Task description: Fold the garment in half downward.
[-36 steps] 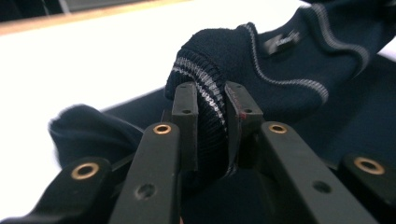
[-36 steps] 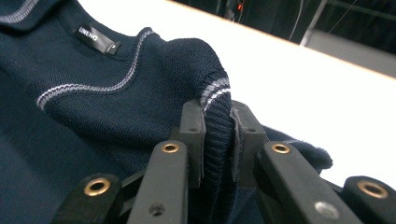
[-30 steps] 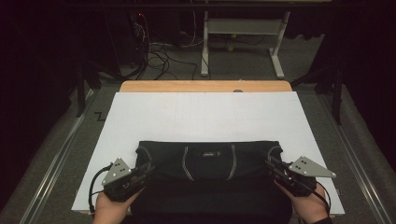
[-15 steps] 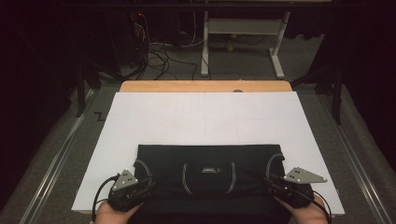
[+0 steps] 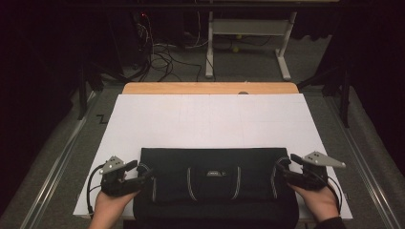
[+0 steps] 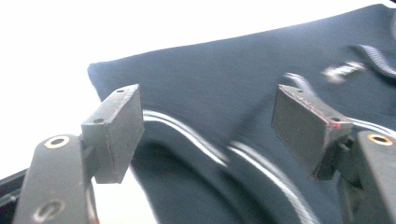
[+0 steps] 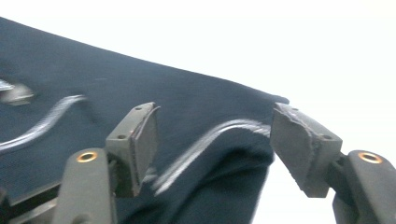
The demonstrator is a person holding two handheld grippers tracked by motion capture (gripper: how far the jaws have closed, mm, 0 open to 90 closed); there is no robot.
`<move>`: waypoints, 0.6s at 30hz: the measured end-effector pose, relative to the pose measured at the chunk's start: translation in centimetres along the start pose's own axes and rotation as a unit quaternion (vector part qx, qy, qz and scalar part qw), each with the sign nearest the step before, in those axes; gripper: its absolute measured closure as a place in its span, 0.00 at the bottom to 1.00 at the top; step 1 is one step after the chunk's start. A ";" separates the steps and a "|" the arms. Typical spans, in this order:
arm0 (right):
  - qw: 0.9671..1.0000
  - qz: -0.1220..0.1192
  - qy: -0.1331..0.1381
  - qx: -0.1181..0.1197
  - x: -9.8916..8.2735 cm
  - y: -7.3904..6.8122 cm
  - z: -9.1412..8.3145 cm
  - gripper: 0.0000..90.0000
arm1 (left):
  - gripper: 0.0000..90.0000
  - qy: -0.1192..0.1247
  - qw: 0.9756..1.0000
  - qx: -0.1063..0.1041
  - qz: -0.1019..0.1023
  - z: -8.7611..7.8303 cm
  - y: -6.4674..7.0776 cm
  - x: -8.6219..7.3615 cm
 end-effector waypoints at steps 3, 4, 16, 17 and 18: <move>0.999 0.006 -0.009 -0.033 0.4 1.7 1.6 0.33 | 0.22 -0.021 0.999 0.031 -0.016 1.9 -1.9 0.5; 0.999 0.015 -0.016 -0.036 0.5 2.2 2.2 0.30 | 0.19 -0.031 0.999 0.035 -0.026 2.6 -2.5 0.6; 0.996 0.013 -0.091 -0.020 -0.7 1.5 4.6 0.60 | 0.50 -0.081 0.995 0.060 0.013 5.1 -1.4 -0.2; 0.996 0.014 -0.091 -0.012 -0.7 1.3 4.6 0.67 | 0.55 -0.080 0.995 0.056 0.014 5.1 -1.3 -0.3; 0.996 0.013 -0.092 -0.005 -0.6 1.1 4.6 0.72 | 0.59 -0.080 0.995 0.051 0.014 5.1 -1.2 -0.3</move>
Point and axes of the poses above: each handheld gripper's, and its own axes: z roughly forward along the jaws, x roughly out of its top, y roughly to its right, the point moved 3 cm from there along z, roughly forward along the jaws, and after that the axes turned 8 degrees about y, right-handed, at the moved point
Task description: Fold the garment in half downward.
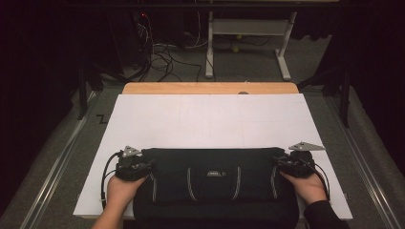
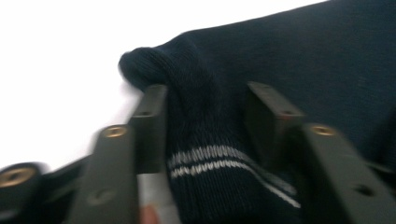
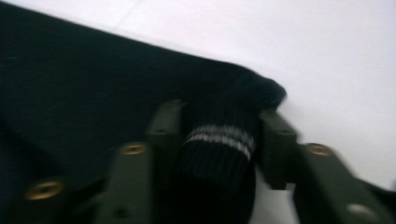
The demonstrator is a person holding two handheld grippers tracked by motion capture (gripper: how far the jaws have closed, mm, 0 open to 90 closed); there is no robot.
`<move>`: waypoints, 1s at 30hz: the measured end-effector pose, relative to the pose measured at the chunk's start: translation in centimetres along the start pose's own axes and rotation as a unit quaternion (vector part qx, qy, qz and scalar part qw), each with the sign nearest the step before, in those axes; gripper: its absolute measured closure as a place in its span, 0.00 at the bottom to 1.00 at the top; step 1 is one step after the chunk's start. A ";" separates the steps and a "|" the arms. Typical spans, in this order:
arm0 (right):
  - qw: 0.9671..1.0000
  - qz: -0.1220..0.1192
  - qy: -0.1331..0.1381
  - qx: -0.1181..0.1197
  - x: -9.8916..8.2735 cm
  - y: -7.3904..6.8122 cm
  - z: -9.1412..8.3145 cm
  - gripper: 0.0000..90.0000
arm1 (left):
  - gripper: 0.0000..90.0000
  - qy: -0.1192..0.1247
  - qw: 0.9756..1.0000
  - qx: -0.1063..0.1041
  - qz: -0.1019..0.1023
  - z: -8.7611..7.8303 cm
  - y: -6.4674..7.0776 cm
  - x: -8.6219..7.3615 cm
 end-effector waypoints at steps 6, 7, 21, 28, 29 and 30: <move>1.000 -0.013 0.000 0.022 0.0 -0.5 0.0 0.85 | 0.76 0.014 0.999 -0.030 0.001 -0.1 0.2 -0.3; 1.000 -0.017 0.002 0.022 0.0 -0.5 -0.1 0.86 | 0.77 0.017 0.999 -0.033 -0.002 -0.2 0.2 -0.4; 0.996 -0.047 0.068 -0.012 1.8 -0.6 -1.6 0.87 | 0.82 0.088 0.996 -0.014 0.016 -2.4 0.6 1.3; 0.994 -0.060 0.084 -0.025 3.8 -0.7 -1.1 0.87 | 0.83 0.098 0.995 0.001 0.017 -2.4 0.0 3.8; 0.994 -0.061 0.085 -0.026 4.0 -0.7 -1.0 0.87 | 0.83 0.100 0.995 0.002 0.015 -2.2 -0.1 4.1; 0.994 -0.061 0.085 -0.027 4.2 -0.6 -0.8 0.87 | 0.83 0.097 0.995 0.004 0.016 -2.1 -0.1 4.3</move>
Point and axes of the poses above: each handheld gripper's, and its own axes: z roughly forward along the jaws, x roughly out of its top, y roughly to its right, the point moved 3 cm from there along z, roughly forward along the jaws, and after that the axes turned 8 degrees about y, right-handed, at the moved point
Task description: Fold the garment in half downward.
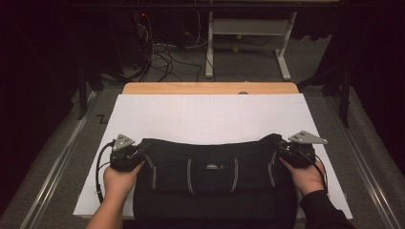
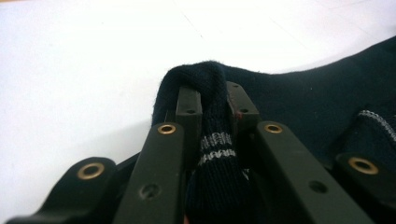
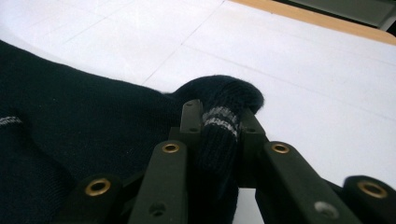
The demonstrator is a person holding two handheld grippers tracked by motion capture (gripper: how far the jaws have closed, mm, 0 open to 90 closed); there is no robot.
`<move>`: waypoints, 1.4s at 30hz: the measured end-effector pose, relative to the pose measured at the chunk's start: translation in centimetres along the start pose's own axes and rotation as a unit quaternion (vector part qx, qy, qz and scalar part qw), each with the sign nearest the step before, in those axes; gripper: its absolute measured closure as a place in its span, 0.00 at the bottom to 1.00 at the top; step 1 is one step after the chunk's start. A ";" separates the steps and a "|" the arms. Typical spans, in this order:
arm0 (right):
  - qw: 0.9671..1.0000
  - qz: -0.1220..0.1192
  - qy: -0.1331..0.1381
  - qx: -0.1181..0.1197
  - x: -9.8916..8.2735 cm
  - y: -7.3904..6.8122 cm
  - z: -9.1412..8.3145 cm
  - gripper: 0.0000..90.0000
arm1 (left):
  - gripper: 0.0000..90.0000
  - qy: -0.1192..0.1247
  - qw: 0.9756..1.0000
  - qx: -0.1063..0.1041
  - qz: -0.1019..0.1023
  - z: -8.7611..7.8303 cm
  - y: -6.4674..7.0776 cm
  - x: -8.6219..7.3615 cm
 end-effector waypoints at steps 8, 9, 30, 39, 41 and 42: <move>1.000 -0.004 -0.012 -0.002 0.1 0.3 0.8 0.87 | 0.82 -0.041 0.999 -0.004 -0.002 1.0 -0.4 -1.7; 1.000 -0.007 -0.012 -0.002 -0.1 0.3 0.8 0.87 | 0.83 -0.040 0.999 0.001 0.000 1.0 -0.6 -2.1; 1.000 0.000 -0.019 0.007 -2.2 0.2 0.7 0.86 | 0.69 -0.100 0.995 0.002 -0.021 2.0 -0.1 -4.2; 1.000 0.007 -0.007 0.008 -2.1 0.1 0.3 0.87 | 0.82 -0.068 0.998 0.006 0.012 1.6 0.2 -3.7; 1.000 0.008 -0.004 0.010 -1.7 0.3 0.2 0.88 | 0.82 -0.049 0.999 0.007 0.008 1.4 0.1 -2.8; 1.000 0.008 -0.004 0.009 -1.5 0.4 0.1 0.88 | 0.82 -0.042 0.999 0.015 0.012 1.3 0.1 -2.3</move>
Point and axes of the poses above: each handheld gripper's, and its own axes: z roughly forward along the jaws, x roughly out of its top, y roughly to its right, the point moved 3 cm from there along z, roughly forward along the jaws, and after that the axes turned 8 degrees about y, right-handed, at the moved point
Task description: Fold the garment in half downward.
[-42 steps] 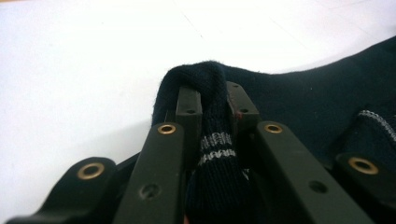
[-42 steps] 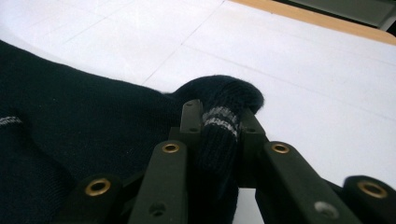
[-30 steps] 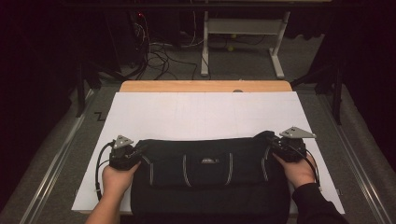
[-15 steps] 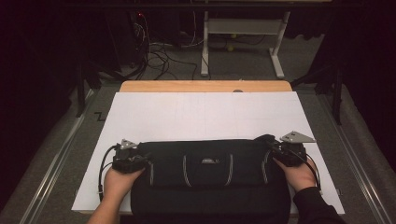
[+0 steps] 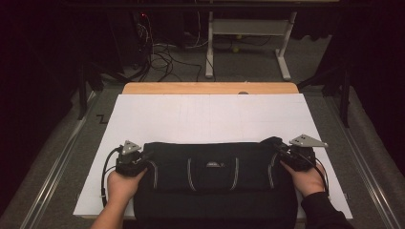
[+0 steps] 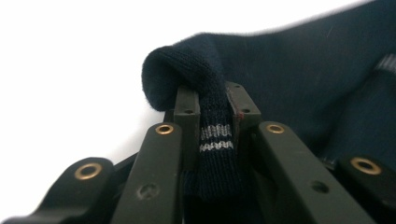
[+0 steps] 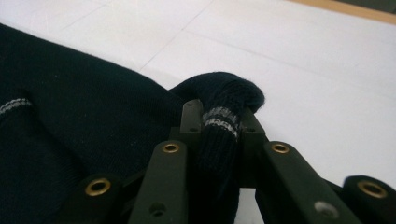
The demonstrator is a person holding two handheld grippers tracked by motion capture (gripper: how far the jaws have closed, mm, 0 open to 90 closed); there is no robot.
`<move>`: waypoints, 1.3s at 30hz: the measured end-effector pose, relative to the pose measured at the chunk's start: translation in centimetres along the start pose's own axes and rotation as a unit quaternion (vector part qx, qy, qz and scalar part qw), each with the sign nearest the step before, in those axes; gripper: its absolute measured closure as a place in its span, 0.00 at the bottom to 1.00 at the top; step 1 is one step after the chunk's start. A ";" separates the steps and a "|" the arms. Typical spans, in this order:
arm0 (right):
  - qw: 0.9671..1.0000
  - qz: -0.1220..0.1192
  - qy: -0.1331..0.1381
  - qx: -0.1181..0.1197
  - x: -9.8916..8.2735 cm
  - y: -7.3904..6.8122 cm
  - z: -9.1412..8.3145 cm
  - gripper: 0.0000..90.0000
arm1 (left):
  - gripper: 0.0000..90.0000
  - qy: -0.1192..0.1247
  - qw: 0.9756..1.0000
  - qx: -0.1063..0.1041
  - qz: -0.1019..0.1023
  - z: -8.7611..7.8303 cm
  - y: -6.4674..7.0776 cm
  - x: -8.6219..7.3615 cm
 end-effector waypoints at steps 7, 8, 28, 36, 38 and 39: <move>1.000 -0.011 0.006 -0.001 1.7 -0.1 -0.1 0.89 | 0.84 -0.001 1.000 0.004 0.016 0.2 -0.2 2.6; 1.000 -0.010 0.007 -0.002 1.9 -0.1 -0.2 0.89 | 0.84 0.001 1.000 0.002 0.014 0.2 -0.3 2.8; 1.000 0.000 -0.011 0.003 -0.9 0.1 0.2 0.88 | 0.66 -0.036 0.995 -0.041 -0.079 0.2 -0.6 -2.7; 1.000 0.001 -0.010 0.004 -1.1 0.1 0.3 0.88 | 0.80 -0.032 0.994 -0.056 -0.090 0.3 -0.5 -2.5; 1.000 0.002 -0.006 0.003 -1.0 0.0 0.2 0.88 | 0.81 -0.031 0.995 -0.055 -0.083 0.3 -0.7 -2.2; 1.000 0.002 -0.003 0.003 -0.9 0.0 0.2 0.88 | 0.82 -0.027 0.995 -0.053 -0.081 0.2 -0.7 -2.0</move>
Point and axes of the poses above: each handheld gripper's, and its own axes: z roughly forward along the jaws, x roughly out of its top, y roughly to its right, the point moved 3 cm from there along z, roughly forward along the jaws, and after that the axes turned 8 degrees about y, right-handed, at the moved point
